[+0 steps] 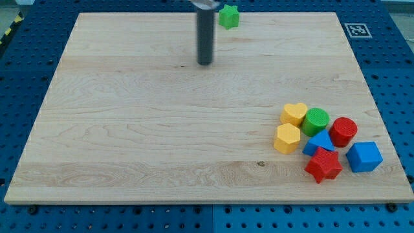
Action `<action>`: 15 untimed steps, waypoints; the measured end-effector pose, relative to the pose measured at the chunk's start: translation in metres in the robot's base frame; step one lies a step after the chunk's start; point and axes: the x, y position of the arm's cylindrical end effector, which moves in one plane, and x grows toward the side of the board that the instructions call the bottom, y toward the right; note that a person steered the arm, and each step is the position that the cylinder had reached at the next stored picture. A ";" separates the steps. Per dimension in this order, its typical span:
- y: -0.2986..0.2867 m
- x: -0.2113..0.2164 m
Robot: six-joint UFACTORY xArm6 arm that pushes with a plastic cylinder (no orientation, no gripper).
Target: Slide green star down a bit
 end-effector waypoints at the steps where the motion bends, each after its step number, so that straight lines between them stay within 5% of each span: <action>1: -0.044 -0.061; 2: -0.043 -0.129; 9: 0.117 -0.134; 15: 0.152 0.028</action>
